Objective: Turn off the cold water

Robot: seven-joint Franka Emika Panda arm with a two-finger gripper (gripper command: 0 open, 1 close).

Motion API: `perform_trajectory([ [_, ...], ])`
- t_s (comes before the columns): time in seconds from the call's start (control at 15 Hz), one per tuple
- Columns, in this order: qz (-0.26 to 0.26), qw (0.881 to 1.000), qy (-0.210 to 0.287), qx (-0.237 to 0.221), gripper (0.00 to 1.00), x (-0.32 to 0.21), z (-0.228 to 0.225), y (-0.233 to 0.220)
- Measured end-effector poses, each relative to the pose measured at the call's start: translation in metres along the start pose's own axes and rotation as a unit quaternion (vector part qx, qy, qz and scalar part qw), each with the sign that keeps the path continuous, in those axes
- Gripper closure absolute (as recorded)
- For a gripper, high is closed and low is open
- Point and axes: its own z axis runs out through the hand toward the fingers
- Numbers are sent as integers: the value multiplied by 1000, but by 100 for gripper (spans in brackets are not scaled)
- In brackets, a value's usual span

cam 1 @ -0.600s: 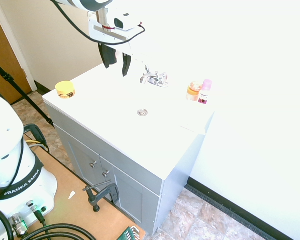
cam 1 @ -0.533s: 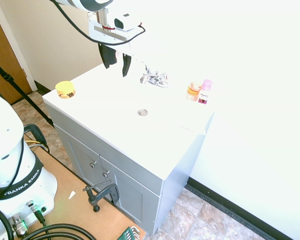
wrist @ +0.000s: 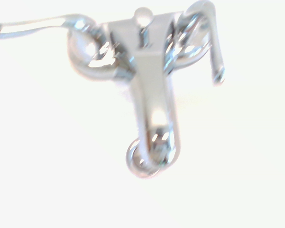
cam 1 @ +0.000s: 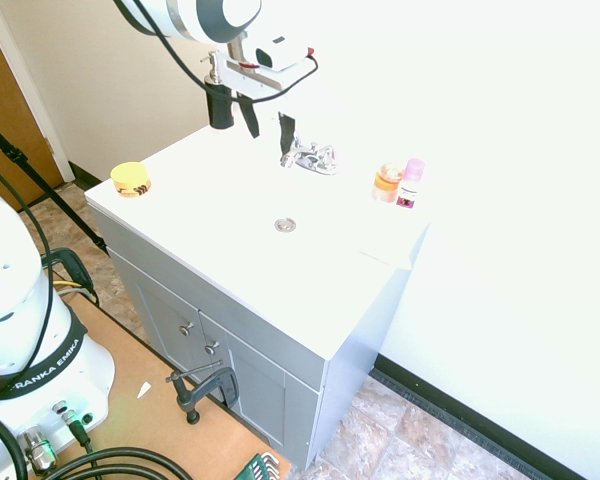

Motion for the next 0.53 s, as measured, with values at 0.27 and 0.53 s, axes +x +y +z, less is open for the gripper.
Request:
perform_trajectory([
  [0.27, 21, 999, 44, -6, 0, 30, 19, -26],
  [0.53, 27, 997, 68, -16, 0, 48, 34, -41],
])
